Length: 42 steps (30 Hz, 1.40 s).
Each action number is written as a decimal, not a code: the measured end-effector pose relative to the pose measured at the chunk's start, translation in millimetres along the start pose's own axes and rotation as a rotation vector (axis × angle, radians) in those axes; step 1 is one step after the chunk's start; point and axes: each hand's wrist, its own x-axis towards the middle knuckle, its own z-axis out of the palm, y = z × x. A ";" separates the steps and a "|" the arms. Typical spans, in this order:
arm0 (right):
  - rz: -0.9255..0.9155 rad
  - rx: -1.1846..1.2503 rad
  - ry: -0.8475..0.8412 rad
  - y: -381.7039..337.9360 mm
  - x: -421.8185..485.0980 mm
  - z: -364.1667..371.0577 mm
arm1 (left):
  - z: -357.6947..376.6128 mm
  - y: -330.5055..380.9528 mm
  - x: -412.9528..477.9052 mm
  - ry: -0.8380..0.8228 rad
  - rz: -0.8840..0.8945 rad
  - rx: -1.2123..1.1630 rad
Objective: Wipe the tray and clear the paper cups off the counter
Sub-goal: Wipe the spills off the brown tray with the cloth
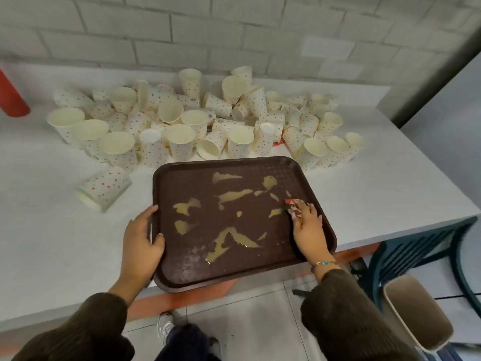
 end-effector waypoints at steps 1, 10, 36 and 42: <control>0.063 0.033 0.059 -3.9 1.4 4.4 | 0.5 -0.4 -0.5 0.001 -0.012 -0.006; 0.087 0.006 0.056 -19.2 44.0 13.7 | 1.9 3.4 -4.1 -0.056 -0.049 -0.076; -0.189 -0.120 -0.159 14.9 12.7 -4.0 | -1.4 3.7 -1.5 -0.017 -0.133 0.110; -0.251 0.133 -0.240 -34.1 -10.4 27.1 | 0.0 0.4 -0.8 0.008 -0.081 0.091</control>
